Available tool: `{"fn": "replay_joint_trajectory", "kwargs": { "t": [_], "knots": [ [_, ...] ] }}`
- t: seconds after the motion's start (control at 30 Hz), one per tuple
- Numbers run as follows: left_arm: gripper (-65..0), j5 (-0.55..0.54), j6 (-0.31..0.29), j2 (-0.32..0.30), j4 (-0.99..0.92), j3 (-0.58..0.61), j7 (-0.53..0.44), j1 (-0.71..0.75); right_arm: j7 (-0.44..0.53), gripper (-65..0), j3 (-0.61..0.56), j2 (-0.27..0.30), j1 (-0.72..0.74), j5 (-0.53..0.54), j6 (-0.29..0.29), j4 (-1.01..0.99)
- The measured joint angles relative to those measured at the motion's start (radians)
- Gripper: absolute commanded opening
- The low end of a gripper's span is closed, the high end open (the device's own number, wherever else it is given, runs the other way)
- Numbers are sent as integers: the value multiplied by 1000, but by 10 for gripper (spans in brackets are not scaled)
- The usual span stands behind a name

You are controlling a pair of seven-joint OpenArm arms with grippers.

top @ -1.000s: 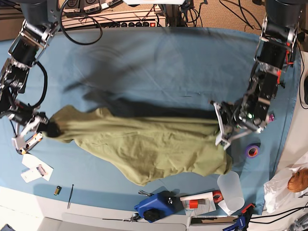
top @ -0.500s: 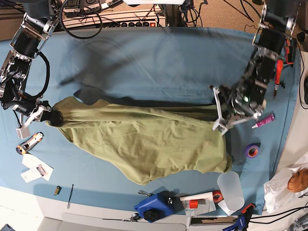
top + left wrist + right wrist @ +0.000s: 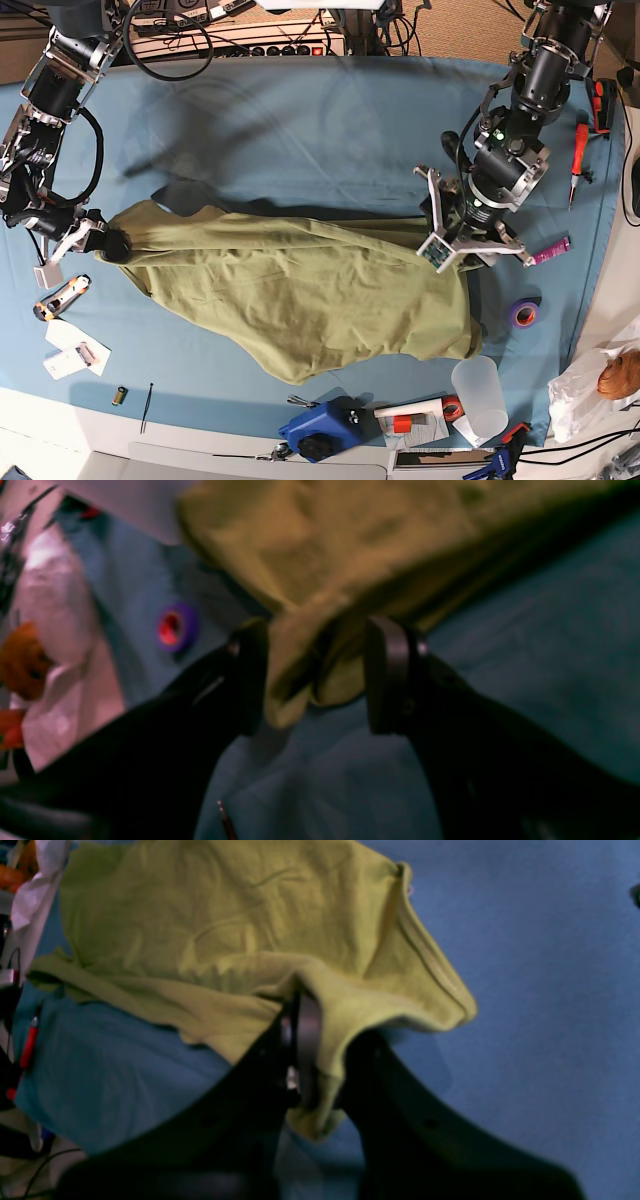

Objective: Layout the t-shirt on the table in an organized manner, then fold the t-shirt properly
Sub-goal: 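Lay the stretched t-shirt flat, dragging it across the table with both grippers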

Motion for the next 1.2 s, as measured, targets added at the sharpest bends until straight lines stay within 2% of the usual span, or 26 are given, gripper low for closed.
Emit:
{"fn": "replay_joint_trajectory", "kwargs": {
  "t": [0.1, 0.17, 0.23, 0.33, 0.5, 0.63, 0.73, 0.8, 0.83, 0.9, 0.93, 1.0, 1.1, 1.2],
  "knots": [
    [-336, 2, -25, 0, -59, 0, -26, 0, 0, -650, 0, 0, 0, 0, 0, 0],
    [-336, 27, -10, 0, -95, 0, -68, 0, 0, -650, 0, 0, 0, 0, 0, 0],
    [-336, 74, 32, -1, -115, 1, -79, -12, 0, -650, 0, 0, 0, 0, 0, 0],
    [-336, 78, 32, 0, -137, 1, -84, -56, 0, -650, 0, 0, 0, 2, 0, 0],
    [-336, -4, -105, 0, -213, 1, -85, -108, 0, -650, 0, 0, 0, 0, 0, 0],
    [-336, -11, -122, 0, -249, 1, -48, -113, 0, -650, 0, 0, 0, 0, 0, 0],
    [-344, -12, -122, 0, -249, 1, -57, -113, 0, -650, 0, 0, 0, 0, 0, 0],
    [-408, -12, -122, 0, -248, 1, -64, -113, 0, -650, 0, 0, 0, 0, 0, 0],
    [-465, -16, -122, 0, -248, 1, -64, -113, 0, -650, 0, 0, 0, 0, 0, 0],
    [-619, -14, -122, 0, -248, 1, -58, -113, 0, -650, 0, 0, 0, 0, 0, 0],
    [-650, -14, -122, 0, -248, 1, -45, -113, 0, -650, 0, 0, 0, 0, 0, 0],
    [-650, -16, -113, 0, -248, 1, -19, -113, 0, -650, 0, 0, 0, 0, 0, 0],
    [-650, 0, -19, 0, -247, 1, 32, -113, 0, -650, 0, 0, 0, 0, 0, 0],
    [-650, 39, 14, 0, -222, 1, 141, -113, 0, -650, 0, 0, 0, 20, 0, 0]
  ]
}}
